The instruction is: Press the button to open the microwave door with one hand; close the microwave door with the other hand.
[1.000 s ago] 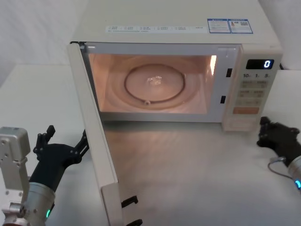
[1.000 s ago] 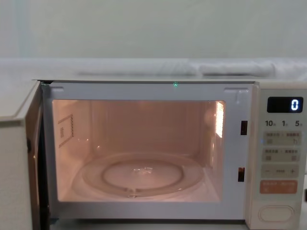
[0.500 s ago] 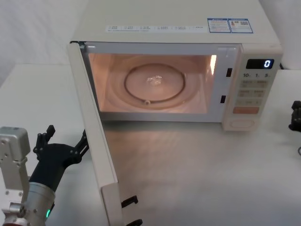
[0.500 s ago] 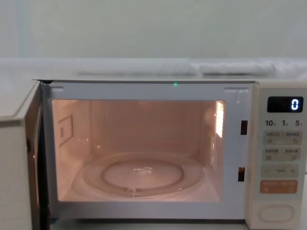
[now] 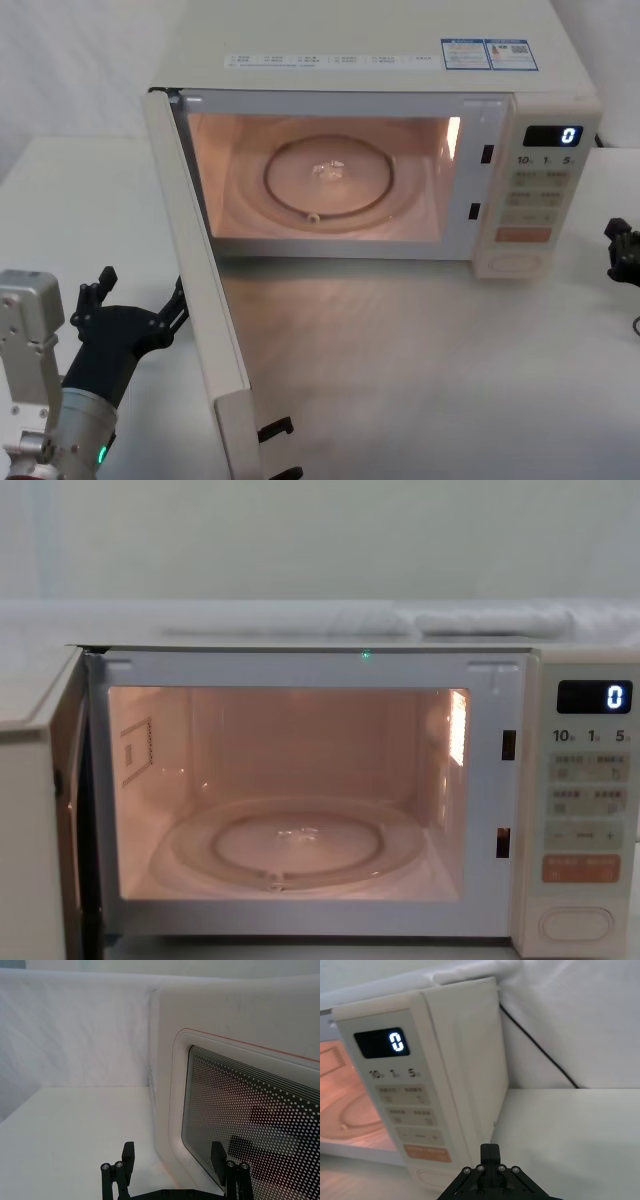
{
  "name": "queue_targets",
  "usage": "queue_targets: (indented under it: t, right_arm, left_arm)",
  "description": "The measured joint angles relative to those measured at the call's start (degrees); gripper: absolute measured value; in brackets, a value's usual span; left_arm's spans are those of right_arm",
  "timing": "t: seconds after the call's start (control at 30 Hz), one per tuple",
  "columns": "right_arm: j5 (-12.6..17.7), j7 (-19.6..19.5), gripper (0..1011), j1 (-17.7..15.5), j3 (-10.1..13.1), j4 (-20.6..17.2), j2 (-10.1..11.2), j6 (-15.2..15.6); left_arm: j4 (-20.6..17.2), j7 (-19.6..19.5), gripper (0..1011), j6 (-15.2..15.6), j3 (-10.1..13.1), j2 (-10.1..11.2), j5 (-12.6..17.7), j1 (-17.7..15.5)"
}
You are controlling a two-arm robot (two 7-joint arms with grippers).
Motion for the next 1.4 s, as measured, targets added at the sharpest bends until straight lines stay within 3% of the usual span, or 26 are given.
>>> queue_targets:
  t: [0.3, 0.53, 1.03, 1.4]
  right_arm:
    - [0.0, 0.1, 8, 0.0, 0.0, 0.0, -0.1, 0.1]
    - [0.0, 0.0, 177, 0.0, 0.1, 0.0, -0.2, 0.1]
    - [-0.1, -0.1, 681, 0.0, 0.2, 0.0, -0.3, 0.1]
    - [-0.1, -0.2, 982, 0.0, 0.2, 0.0, -0.3, 0.1]
  left_arm:
    - [0.0, 0.0, 1001, 0.0, 0.0, 0.0, 0.0, 0.0]
    - [0.0, 0.0, 1001, 0.0, 0.0, 0.0, 0.0, 0.0]
    - [0.0, 0.0, 1001, 0.0, 0.0, 0.0, 0.0, 0.0]
    - [0.0, 0.0, 1001, 0.0, 0.0, 0.0, 0.0, 0.0]
